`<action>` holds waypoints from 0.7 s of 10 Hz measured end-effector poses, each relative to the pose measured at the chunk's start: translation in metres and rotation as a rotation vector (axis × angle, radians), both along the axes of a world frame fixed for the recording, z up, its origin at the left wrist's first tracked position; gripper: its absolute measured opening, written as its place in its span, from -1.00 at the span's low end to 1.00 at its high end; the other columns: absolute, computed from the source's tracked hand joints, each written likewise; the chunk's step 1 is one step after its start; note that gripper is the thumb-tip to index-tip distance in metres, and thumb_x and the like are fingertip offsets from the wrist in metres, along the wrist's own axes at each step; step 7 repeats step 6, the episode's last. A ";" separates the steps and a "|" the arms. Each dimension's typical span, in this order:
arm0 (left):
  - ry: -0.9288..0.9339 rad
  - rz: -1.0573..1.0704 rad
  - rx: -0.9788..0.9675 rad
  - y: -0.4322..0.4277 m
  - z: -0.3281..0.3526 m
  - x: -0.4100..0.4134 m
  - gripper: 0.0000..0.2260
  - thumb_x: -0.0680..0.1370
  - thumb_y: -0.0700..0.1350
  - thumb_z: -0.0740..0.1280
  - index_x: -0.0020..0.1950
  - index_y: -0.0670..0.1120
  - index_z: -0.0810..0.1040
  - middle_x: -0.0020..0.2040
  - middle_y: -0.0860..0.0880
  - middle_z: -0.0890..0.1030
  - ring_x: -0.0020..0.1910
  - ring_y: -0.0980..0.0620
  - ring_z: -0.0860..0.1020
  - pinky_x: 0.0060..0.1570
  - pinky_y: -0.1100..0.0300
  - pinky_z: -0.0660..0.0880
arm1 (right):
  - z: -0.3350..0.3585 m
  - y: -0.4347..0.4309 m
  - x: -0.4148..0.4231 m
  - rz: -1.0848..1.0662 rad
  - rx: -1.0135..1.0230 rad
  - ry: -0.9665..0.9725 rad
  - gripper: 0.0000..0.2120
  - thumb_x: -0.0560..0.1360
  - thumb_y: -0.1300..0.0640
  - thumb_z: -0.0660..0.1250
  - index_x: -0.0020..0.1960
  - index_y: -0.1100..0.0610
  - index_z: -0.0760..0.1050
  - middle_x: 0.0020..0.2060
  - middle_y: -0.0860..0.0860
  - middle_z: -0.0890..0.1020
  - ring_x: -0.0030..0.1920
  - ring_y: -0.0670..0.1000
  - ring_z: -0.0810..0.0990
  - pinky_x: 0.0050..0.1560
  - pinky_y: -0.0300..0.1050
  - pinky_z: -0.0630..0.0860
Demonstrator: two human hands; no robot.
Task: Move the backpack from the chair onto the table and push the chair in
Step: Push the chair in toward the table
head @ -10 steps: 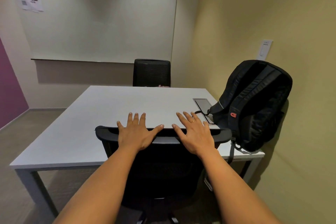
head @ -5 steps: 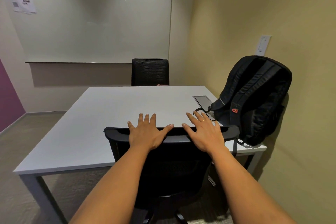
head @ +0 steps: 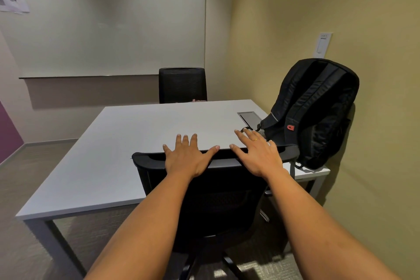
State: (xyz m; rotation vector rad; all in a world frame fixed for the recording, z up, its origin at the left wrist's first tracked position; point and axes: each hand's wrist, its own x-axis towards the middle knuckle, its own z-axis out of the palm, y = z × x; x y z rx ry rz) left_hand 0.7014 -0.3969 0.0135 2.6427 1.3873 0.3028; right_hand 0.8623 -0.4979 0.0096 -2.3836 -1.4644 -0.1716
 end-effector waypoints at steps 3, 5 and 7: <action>-0.010 -0.075 0.100 -0.004 0.001 -0.006 -0.26 0.47 0.38 -0.15 0.51 -0.04 -0.08 0.55 -0.04 -0.05 0.51 0.00 -0.19 0.40 -0.20 -0.25 | 0.003 0.000 -0.002 -0.009 -0.062 -0.026 -0.45 0.51 -0.27 -0.05 0.46 -0.16 -0.02 0.51 -0.01 0.04 0.50 0.06 -0.09 0.35 0.40 -0.16; 0.039 -0.086 0.155 -0.009 0.018 -0.007 -0.32 0.52 0.32 -0.12 0.51 -0.04 -0.12 0.55 -0.07 -0.11 0.50 -0.04 -0.21 0.41 -0.16 -0.27 | 0.019 -0.004 -0.008 -0.006 -0.070 -0.007 -0.38 0.54 -0.25 -0.07 0.49 0.02 -0.08 0.51 0.12 -0.03 0.50 0.10 -0.12 0.43 0.18 -0.18; -0.016 -0.075 0.217 -0.011 0.041 -0.004 -0.35 0.53 0.30 -0.12 0.51 -0.03 -0.14 0.55 -0.08 -0.13 0.50 -0.06 -0.21 0.42 -0.12 -0.27 | 0.040 -0.002 -0.017 -0.050 0.044 0.067 -0.38 0.56 -0.22 -0.06 0.49 0.09 -0.07 0.51 0.14 -0.02 0.50 0.12 -0.11 0.44 0.13 -0.15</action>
